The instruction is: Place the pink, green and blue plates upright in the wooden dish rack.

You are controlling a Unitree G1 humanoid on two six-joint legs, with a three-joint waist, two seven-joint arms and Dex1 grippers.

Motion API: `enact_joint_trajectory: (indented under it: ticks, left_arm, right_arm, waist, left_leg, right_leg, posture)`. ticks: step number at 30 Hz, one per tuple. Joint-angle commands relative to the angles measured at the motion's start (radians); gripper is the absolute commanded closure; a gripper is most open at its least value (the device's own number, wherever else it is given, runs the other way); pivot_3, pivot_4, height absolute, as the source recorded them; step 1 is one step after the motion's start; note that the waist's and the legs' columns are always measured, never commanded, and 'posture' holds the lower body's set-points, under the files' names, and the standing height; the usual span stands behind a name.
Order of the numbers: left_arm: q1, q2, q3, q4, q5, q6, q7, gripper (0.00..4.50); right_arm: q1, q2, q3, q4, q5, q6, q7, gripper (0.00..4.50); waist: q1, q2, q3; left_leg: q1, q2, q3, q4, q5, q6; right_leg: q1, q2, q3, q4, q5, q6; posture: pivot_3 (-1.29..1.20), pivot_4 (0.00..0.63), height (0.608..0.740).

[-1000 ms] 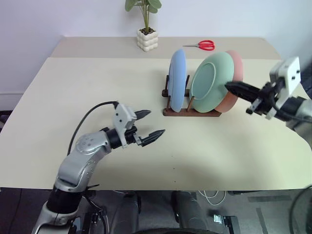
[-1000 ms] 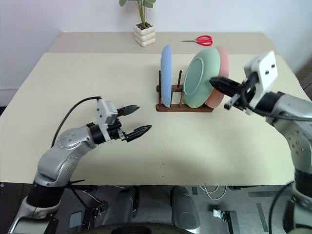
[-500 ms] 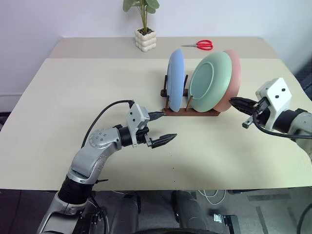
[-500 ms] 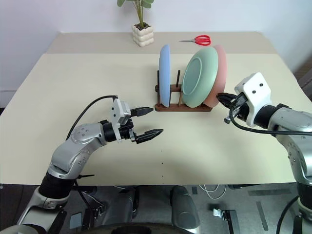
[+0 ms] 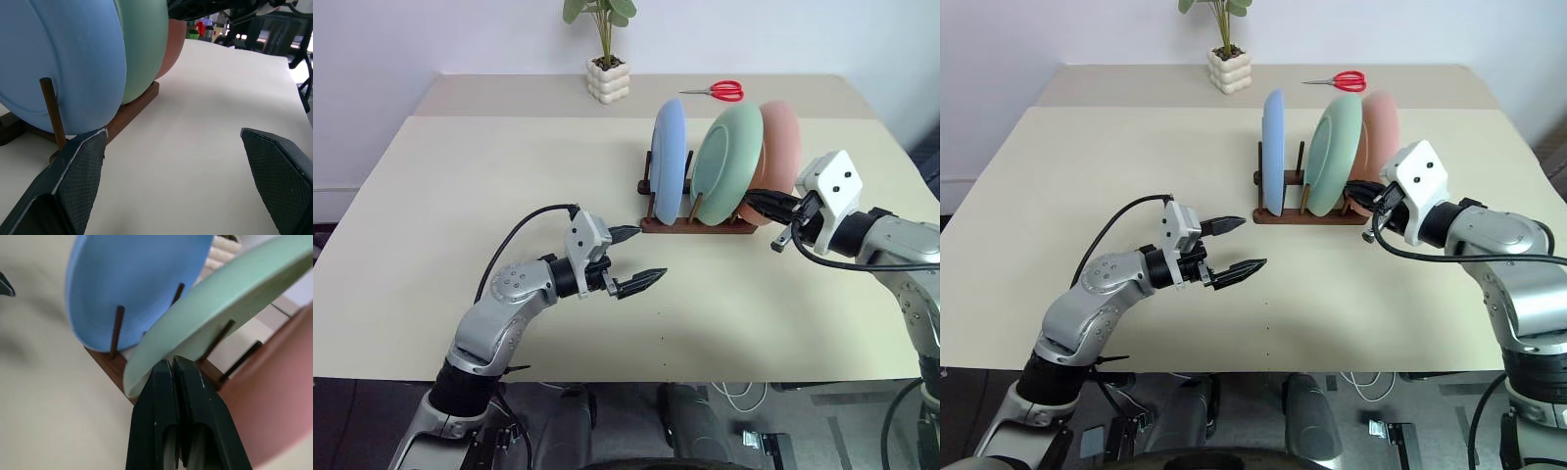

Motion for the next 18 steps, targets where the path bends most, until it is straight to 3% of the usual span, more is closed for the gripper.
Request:
enact_joint_trajectory:
  ticks: [1,9,12,18]
  left_arm:
    - [0.006,0.002,0.013,-0.044,-0.006,-0.011,0.001,0.00]
    - [-0.001,-0.008,0.007,-0.029,-0.008,-0.013,-0.009,0.00]
    - [-0.008,-0.014,0.003,-0.017,-0.006,-0.015,-0.013,0.00]
    - [-0.030,-0.041,0.005,0.045,0.022,-0.063,-0.007,0.00]
  right_arm:
    - [-0.015,-0.001,-0.021,-0.048,0.006,-0.018,0.007,4.44]
    - [-0.024,-0.003,-0.076,-0.039,-0.008,-0.062,-0.001,4.44]
    - [-0.085,-0.012,-0.202,0.002,0.061,-0.087,0.007,4.44]
    - [-0.111,-0.036,-0.360,0.210,-0.023,-0.180,-0.075,4.44]
  waist:
    - [0.000,0.000,0.000]
    - [0.001,0.000,0.000]
    - [0.001,0.000,0.000]
    - [0.017,-0.001,-0.001]
  left_leg:
    - [0.000,0.000,0.000,0.000,0.000,0.000]
    - [0.000,0.000,0.000,0.000,0.000,0.000]
    - [0.000,0.000,0.000,0.000,0.000,0.000]
    - [0.000,0.000,0.000,0.000,0.000,0.000]
  right_leg:
    - [0.000,0.000,0.000,0.000,0.000,0.000]
    - [0.000,0.000,0.000,0.000,0.000,0.000]
    - [0.000,0.000,0.000,0.000,0.000,0.000]
    - [0.001,0.000,0.000,0.000,0.000,0.000]
  posture:
    - [0.00,0.150,0.730]
    - [0.00,0.150,0.730]
    - [0.00,0.150,0.730]
    - [0.00,0.150,0.730]
